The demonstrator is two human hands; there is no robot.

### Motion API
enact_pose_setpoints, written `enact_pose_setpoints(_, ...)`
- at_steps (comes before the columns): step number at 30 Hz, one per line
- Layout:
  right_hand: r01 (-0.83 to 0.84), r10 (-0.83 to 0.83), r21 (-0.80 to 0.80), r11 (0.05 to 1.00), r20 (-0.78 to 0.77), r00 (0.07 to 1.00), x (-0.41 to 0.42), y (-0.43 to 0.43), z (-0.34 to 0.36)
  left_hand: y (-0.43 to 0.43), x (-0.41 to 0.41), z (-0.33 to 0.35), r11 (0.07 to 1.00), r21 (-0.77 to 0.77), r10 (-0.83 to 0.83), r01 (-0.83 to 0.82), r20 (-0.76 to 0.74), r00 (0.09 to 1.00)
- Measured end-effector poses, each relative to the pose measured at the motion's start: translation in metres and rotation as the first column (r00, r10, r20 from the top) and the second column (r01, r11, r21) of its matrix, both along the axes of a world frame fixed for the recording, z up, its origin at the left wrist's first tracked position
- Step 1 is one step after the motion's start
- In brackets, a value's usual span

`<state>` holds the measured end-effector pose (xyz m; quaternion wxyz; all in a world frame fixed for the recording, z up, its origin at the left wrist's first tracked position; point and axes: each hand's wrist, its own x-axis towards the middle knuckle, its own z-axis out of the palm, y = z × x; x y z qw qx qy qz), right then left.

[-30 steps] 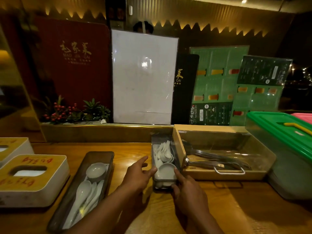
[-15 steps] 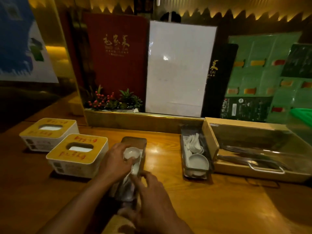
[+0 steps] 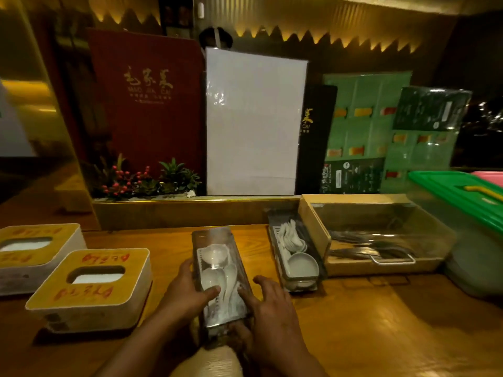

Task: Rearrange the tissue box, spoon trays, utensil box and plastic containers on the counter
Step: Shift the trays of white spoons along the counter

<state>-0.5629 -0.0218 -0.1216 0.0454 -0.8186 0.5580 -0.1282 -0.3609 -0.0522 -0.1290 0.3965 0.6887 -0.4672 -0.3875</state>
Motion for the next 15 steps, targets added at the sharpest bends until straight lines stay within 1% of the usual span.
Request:
enact_pose_setpoints(2,0.05,-0.05,-0.014,0.999,-0.01,0.999,-0.008,-0.007,0.002,-0.01,-0.012,-0.002,1.0,-0.014,-0.025,0.024,-0.073,0.997)
enact_pose_setpoints(5,0.12,-0.12,0.045,0.992,-0.003,0.993,-0.018,-0.016,0.007,-0.025,-0.03,0.0,0.998,-0.031,-0.052,0.047,-0.169,0.984)
enact_pose_setpoints(8,0.175,-0.175,0.071,0.982,-0.004,0.985,-0.02,-0.024,0.007,-0.044,-0.039,-0.003,0.997,-0.027,-0.075,0.07,-0.22,0.973)
enact_pose_setpoints(15,0.25,-0.251,0.041,0.967,0.033,0.967,-0.021,-0.039,0.001,-0.077,-0.049,-0.01,0.992,-0.037,-0.124,0.119,-0.178,0.976)
